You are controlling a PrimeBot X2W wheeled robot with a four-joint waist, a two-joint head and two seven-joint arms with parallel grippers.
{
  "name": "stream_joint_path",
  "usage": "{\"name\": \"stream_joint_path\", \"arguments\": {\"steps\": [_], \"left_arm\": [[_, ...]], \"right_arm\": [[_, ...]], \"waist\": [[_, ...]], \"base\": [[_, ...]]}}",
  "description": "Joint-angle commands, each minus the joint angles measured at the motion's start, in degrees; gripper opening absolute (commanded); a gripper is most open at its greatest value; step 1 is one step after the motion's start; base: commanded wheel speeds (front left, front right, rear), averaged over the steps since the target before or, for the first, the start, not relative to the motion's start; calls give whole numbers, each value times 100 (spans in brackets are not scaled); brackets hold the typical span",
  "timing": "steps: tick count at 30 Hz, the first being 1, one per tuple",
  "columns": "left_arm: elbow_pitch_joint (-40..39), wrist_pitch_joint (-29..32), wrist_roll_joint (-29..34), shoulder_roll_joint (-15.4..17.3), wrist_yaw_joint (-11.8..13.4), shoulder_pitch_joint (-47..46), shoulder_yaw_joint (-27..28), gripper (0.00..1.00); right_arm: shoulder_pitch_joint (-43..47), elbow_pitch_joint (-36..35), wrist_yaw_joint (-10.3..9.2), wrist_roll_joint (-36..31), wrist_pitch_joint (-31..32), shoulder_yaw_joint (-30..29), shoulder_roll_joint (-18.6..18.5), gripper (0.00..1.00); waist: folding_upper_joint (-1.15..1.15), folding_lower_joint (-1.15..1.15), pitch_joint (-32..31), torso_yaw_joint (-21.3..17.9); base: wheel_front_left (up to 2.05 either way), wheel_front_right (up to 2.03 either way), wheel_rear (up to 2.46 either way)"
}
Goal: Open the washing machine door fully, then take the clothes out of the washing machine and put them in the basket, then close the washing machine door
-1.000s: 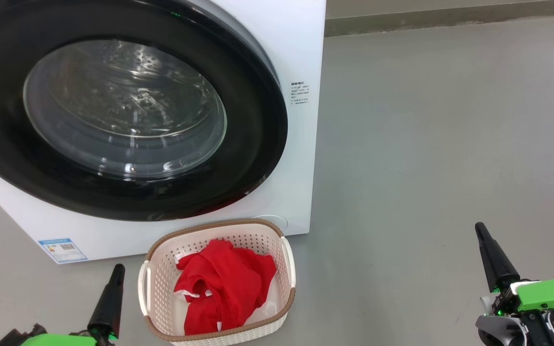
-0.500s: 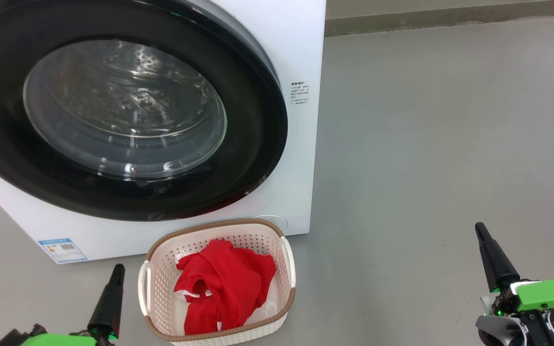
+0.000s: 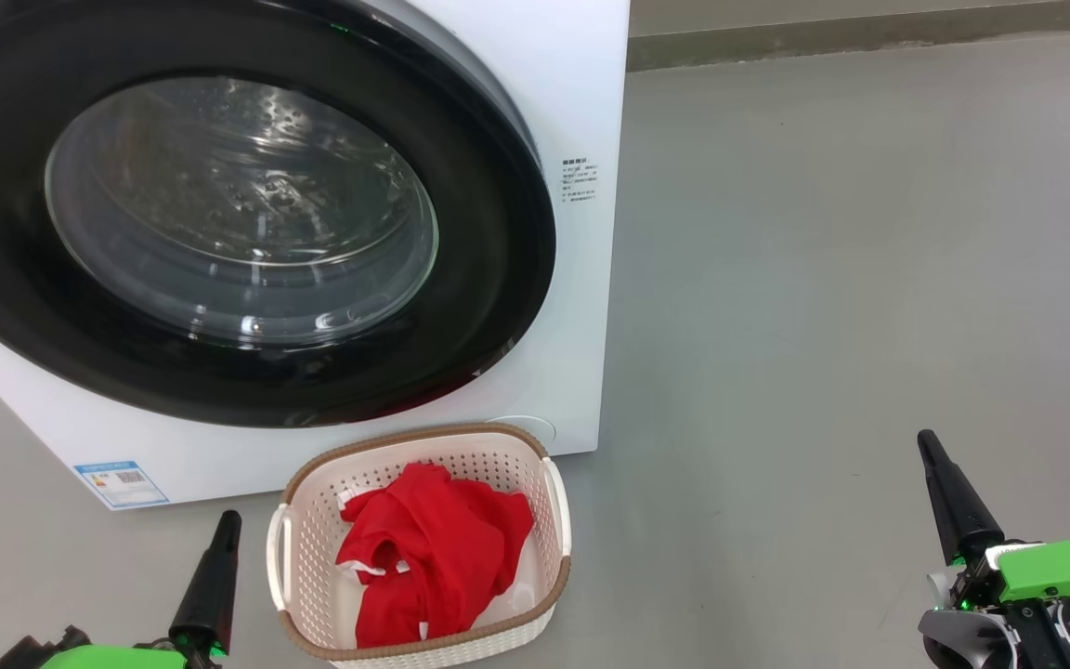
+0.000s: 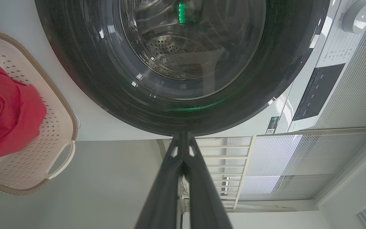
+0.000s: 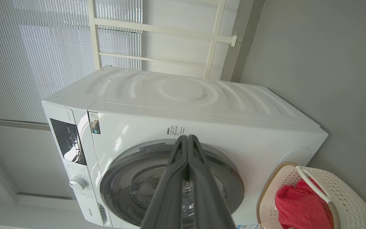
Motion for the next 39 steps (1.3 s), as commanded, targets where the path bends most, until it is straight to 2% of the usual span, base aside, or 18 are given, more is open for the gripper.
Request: {"name": "stream_joint_path", "arguments": {"steps": [1, 39], "left_arm": [[-119, 35, -40, 48, -40, -232, 150, 0], [-119, 34, -40, 48, -40, -232, 150, 0]], "right_arm": [[-236, -137, -4, -10, 35, 65, -28, 0], [-237, -137, -4, -13, 37, 62, -27, 0]], "waist": [[0, 0, 0, 0], [0, 0, 0, 0]], "base": [[0, 0, 0], [0, 0, 0]]}}
